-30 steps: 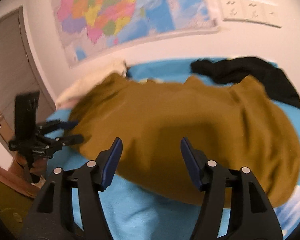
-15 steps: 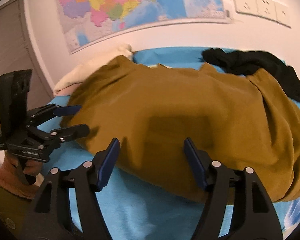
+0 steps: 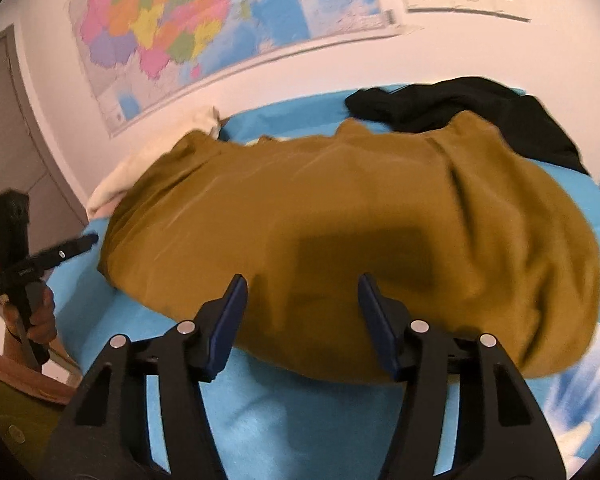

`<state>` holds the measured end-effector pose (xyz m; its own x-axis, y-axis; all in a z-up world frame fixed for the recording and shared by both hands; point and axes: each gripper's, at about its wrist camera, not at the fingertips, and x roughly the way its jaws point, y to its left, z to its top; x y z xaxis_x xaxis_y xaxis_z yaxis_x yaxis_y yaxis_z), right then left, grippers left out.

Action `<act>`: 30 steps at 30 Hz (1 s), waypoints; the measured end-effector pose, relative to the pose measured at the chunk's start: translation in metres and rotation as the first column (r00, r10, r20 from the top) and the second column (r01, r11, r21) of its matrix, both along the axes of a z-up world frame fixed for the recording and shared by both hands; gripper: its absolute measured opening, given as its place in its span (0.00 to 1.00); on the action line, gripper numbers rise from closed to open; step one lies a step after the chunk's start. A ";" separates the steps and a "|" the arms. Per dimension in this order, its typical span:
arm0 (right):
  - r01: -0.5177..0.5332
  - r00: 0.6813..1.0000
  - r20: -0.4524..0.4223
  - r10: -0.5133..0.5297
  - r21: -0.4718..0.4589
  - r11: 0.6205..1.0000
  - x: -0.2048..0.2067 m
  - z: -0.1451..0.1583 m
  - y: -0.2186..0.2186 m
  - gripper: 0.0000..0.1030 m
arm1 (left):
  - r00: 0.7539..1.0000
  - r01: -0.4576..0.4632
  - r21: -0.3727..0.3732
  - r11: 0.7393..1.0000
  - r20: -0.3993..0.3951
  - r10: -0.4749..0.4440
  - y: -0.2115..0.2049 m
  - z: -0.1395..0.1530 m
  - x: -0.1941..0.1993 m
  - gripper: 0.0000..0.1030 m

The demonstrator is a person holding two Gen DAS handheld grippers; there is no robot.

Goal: Fold large clothes

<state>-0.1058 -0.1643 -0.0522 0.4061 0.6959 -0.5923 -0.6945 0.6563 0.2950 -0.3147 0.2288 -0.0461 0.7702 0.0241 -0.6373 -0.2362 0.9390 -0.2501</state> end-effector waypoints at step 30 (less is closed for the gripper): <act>0.018 1.000 -0.024 -0.017 0.007 1.000 -0.002 -0.006 -0.005 0.70 | 0.989 -0.061 -0.051 0.997 -0.135 0.054 0.009 -0.021 -0.016 0.08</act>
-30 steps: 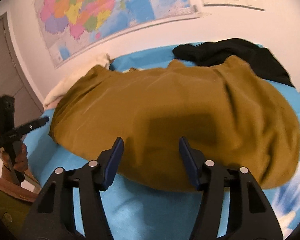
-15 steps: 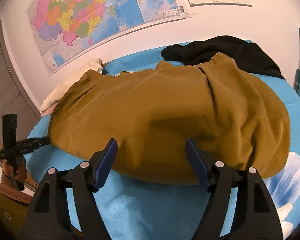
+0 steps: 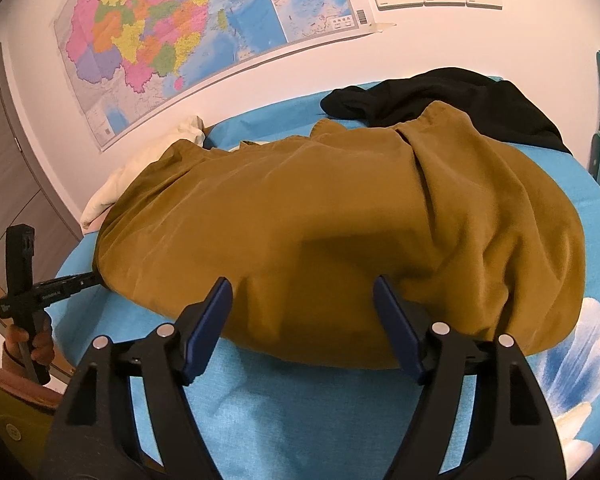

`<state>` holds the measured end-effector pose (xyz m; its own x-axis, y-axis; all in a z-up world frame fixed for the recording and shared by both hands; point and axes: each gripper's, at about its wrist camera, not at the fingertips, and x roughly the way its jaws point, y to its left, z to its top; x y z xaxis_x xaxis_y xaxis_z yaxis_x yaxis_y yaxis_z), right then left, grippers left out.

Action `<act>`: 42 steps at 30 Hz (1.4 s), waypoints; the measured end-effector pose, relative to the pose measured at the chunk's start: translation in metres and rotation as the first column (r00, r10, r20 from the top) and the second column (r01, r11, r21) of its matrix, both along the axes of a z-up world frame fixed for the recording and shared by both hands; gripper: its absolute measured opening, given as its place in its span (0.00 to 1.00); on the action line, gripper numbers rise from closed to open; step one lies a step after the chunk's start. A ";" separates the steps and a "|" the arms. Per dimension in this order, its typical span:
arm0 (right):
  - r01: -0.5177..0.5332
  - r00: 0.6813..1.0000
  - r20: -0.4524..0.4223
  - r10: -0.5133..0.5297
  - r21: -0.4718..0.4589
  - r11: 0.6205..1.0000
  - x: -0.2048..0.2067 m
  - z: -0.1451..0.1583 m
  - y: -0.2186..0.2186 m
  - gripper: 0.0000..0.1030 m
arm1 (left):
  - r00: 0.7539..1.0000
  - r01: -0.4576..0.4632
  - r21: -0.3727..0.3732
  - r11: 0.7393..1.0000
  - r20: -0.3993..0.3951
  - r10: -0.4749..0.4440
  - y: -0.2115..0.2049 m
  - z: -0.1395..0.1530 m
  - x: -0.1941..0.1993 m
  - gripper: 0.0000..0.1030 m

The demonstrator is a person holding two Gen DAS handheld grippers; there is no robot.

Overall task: Fold large clothes
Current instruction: 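Grasp the edge of the folded olive shirt with the left gripper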

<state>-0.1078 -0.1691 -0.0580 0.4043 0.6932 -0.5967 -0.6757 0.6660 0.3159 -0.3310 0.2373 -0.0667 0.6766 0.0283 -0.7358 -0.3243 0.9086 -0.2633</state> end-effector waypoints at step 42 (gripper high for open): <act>-0.006 1.000 -0.025 0.006 0.030 1.000 0.005 -0.001 -0.008 0.70 | 0.998 0.014 -0.079 0.997 0.069 -0.009 0.013 0.005 0.002 0.03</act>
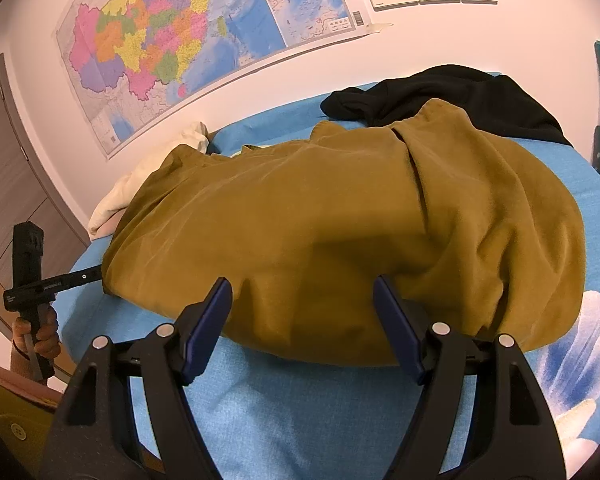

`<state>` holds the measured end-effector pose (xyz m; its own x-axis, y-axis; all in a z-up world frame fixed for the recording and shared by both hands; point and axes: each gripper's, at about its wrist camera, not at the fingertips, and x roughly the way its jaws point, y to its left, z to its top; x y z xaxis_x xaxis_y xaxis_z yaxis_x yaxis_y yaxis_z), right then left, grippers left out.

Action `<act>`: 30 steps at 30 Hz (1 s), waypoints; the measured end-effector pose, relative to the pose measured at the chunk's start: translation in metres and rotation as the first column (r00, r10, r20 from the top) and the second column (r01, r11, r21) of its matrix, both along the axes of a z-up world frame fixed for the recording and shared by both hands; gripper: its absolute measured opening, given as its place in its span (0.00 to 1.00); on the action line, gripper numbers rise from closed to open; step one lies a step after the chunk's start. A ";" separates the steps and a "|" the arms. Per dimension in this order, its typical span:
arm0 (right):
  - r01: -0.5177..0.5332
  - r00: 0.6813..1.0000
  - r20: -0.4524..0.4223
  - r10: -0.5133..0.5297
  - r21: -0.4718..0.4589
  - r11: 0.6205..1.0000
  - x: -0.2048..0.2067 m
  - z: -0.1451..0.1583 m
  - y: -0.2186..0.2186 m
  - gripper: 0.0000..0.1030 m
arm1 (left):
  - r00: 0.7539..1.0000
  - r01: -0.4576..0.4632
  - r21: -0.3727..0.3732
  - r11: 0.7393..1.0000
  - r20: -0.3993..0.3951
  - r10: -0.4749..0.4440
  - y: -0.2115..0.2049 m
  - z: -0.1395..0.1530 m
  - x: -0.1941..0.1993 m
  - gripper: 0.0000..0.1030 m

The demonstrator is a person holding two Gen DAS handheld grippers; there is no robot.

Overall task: Fold large clothes
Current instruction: 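Grasp the edge of the folded olive shirt with the left gripper, then grasp the olive shirt bundle with the right gripper and lift it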

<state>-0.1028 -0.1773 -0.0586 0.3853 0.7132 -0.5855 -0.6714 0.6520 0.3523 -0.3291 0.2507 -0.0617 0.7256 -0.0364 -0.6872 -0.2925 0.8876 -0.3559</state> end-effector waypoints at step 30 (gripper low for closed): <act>0.317 0.946 0.044 -0.320 0.067 0.946 0.053 0.018 -0.141 0.01 | 0.992 0.129 0.087 0.988 -0.002 -0.129 -0.036 0.000 0.038 0.30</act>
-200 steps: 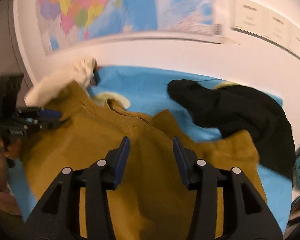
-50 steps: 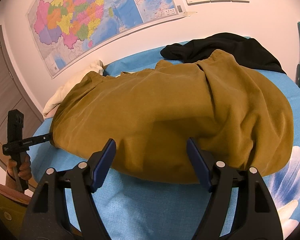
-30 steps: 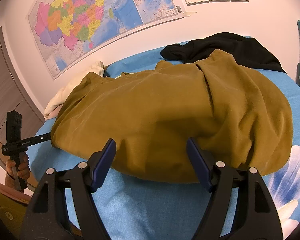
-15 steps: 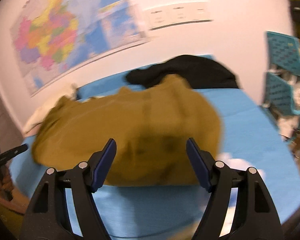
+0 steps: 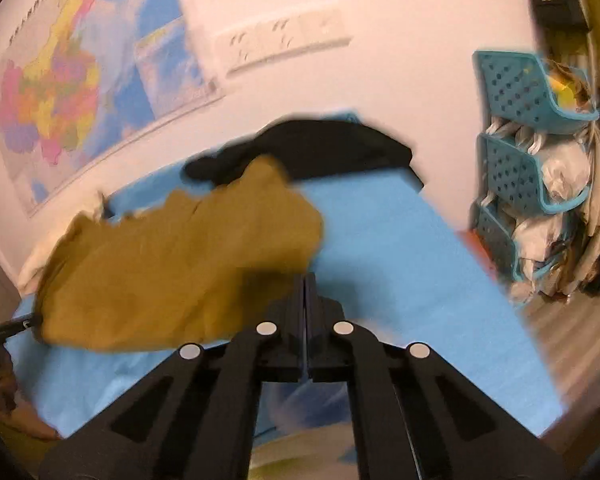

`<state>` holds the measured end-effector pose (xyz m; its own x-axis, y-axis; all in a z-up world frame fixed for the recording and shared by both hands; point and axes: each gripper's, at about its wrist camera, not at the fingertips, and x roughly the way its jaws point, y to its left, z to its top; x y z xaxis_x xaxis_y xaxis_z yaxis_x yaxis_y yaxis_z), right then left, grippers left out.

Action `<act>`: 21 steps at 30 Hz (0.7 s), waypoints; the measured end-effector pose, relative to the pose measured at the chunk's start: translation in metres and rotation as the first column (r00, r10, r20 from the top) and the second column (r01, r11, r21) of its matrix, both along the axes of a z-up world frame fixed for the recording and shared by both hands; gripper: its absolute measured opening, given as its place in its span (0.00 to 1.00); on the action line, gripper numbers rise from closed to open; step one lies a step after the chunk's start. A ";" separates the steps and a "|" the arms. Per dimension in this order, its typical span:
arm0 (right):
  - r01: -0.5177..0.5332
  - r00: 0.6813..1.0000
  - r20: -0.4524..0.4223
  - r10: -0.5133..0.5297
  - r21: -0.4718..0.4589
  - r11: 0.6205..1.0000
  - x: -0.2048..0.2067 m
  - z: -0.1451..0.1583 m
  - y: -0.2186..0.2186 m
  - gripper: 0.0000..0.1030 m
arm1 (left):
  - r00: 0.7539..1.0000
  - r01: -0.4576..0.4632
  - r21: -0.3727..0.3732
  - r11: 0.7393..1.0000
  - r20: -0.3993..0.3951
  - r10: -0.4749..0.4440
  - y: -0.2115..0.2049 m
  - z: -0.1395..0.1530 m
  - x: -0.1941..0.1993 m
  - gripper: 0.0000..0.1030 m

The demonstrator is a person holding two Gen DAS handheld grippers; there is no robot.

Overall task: Fold large clothes
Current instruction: 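Grasp the olive shirt bundle with the right gripper and lift it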

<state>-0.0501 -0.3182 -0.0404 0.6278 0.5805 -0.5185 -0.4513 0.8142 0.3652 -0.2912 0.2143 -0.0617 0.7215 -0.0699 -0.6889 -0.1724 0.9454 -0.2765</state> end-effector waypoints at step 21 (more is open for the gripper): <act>-0.226 0.970 0.067 0.235 -0.119 0.967 -0.033 0.011 0.096 0.40 | 1.000 0.001 0.186 0.983 0.008 -0.002 -0.037 0.023 0.009 0.60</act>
<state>-0.0829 -0.2218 -0.0289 0.5254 0.6571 -0.5405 -0.6557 0.7176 0.2349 -0.2818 0.1776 -0.0386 0.7275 0.0574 -0.6837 -0.1693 0.9807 -0.0978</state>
